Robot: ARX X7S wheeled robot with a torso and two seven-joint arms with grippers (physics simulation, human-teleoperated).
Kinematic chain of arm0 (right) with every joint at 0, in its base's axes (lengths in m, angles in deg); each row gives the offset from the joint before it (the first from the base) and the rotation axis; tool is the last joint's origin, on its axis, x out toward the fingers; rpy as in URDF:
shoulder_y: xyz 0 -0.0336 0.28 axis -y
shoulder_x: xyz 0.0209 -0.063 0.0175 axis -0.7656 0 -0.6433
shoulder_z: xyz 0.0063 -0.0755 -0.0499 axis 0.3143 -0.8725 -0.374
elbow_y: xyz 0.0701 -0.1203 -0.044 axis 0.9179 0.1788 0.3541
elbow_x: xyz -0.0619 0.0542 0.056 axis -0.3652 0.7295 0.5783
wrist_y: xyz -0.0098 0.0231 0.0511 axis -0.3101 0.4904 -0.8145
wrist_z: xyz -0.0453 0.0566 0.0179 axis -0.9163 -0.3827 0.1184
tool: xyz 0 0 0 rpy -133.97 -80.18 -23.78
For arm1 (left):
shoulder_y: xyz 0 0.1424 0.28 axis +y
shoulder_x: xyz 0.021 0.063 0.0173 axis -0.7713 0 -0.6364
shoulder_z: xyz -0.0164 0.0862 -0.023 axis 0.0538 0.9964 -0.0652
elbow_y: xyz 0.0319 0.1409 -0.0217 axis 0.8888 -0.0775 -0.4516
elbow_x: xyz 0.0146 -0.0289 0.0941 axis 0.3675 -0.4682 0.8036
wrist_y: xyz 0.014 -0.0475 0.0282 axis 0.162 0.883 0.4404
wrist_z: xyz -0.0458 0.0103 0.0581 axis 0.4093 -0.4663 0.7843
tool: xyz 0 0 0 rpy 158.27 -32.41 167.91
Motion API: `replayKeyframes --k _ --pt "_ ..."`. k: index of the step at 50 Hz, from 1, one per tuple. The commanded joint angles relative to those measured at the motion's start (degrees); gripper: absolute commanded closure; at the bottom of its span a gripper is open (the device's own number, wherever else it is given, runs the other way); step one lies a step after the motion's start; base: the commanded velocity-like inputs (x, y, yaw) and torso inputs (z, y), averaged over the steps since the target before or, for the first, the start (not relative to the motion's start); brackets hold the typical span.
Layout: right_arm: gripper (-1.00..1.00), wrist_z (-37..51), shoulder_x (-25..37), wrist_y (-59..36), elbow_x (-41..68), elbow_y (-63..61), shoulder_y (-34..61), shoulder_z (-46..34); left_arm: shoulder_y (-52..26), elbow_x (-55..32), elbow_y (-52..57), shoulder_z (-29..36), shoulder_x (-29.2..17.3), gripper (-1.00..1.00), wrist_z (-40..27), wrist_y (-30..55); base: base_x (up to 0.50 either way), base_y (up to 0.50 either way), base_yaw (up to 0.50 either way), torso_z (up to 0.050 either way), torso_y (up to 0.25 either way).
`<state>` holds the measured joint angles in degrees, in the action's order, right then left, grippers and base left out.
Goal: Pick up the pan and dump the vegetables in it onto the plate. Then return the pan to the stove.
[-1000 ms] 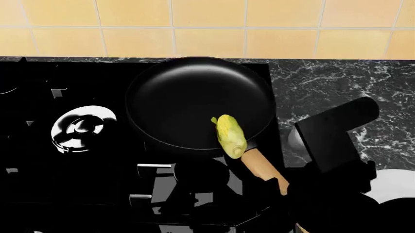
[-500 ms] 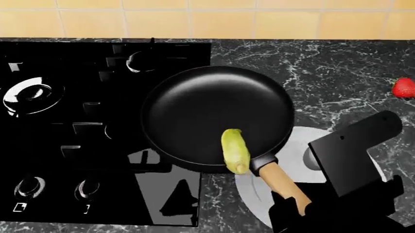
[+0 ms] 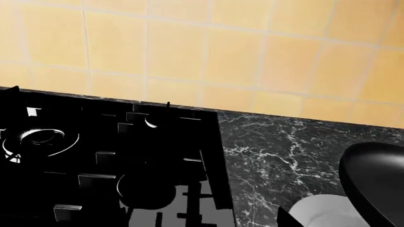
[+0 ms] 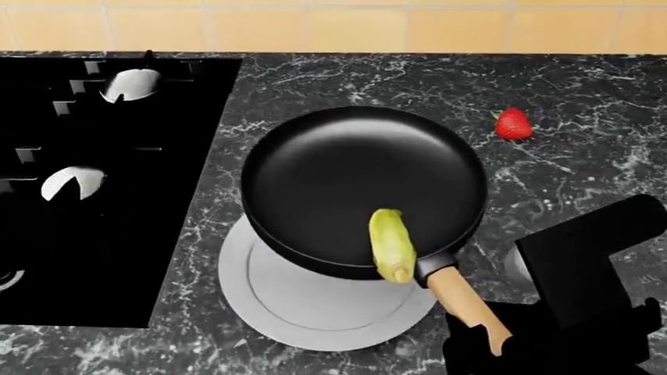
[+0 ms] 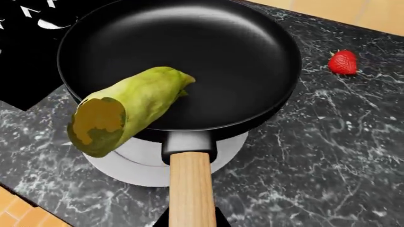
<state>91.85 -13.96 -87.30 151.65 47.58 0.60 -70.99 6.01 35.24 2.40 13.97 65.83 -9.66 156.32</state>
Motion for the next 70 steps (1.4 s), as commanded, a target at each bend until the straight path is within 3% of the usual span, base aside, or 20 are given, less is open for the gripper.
replayKeyframes --k 1,14,39,53,54,61,70 --pt "1.0 -2.1 -0.18 2.5 -3.84 -0.85 0.53 2.17 0.06 -0.49 0.03 -0.18 -0.28 -1.0 -0.33 -0.03 0.0 -0.47 0.0 0.0 0.0" --pt "1.0 -3.41 -0.44 5.57 -12.08 -1.92 2.53 0.3 0.36 -0.79 -0.14 -0.24 -0.58 -1.0 -0.33 -0.63 0.0 -0.02 0.0 0.001 0.003" --pt "1.0 -7.7 6.07 18.71 -44.25 -13.84 0.31 -16.71 1.42 -1.04 -0.18 0.17 -0.49 -1.0 -0.66 -2.02 0.0 0.0 0.0 0.001 0.003" --pt "1.0 -5.47 7.45 8.38 -45.85 -17.94 12.25 -20.05 1.73 -1.74 -0.2 -0.16 -0.44 -1.0 -0.9 -2.41 0.0 0.0 0.0 0.001 0.003" --pt "1.0 -5.79 8.04 6.83 -47.38 -18.71 14.19 -22.98 1.65 -1.72 -0.29 -0.11 -0.34 -1.0 -0.95 -2.52 0.0 0.0 0.0 0.0 0.0" --pt "1.0 -5.08 7.86 6.05 -49.18 -18.87 14.19 -26.46 1.64 -2.12 -0.22 0.05 -0.3 -1.0 -1.08 -2.49 0.0 0.0 0.0 0.0 0.002" --pt "1.0 -3.52 9.06 6.25 -47.53 -20.14 11.65 -23.67 1.88 -2.16 -0.3 0.25 -0.45 -1.0 -1.13 -2.91 0.0 0.0 0.0 0.001 0.003"
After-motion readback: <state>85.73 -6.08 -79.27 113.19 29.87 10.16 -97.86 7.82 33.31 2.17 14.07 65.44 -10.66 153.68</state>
